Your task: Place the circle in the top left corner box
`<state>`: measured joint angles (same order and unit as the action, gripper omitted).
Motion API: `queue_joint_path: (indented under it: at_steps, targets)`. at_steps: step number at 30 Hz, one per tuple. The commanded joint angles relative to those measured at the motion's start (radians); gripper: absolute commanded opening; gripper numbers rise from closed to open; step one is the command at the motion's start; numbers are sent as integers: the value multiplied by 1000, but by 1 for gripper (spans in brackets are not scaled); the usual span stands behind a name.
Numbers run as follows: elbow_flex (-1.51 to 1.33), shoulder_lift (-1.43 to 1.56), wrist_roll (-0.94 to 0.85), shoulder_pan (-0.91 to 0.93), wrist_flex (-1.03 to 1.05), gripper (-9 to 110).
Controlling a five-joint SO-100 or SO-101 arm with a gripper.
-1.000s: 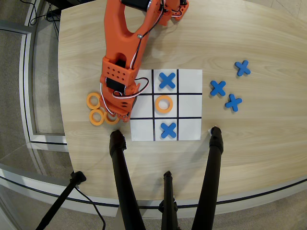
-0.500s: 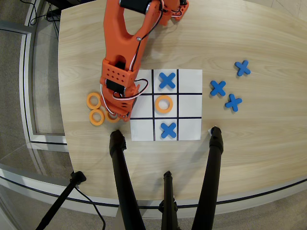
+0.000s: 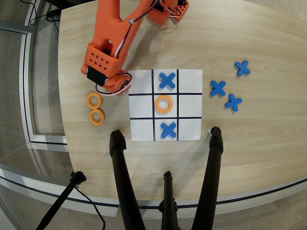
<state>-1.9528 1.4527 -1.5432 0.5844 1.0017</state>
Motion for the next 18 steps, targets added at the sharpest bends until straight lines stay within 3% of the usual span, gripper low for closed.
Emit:
queue_joint_path:
  at_steps: [1, 11, 18]
  targets:
    - [-23, 2, -41, 75, 41, 10]
    - [-29, 0, -124, 212, 55, 1]
    - [-163, 160, -121, 172, -38, 0]
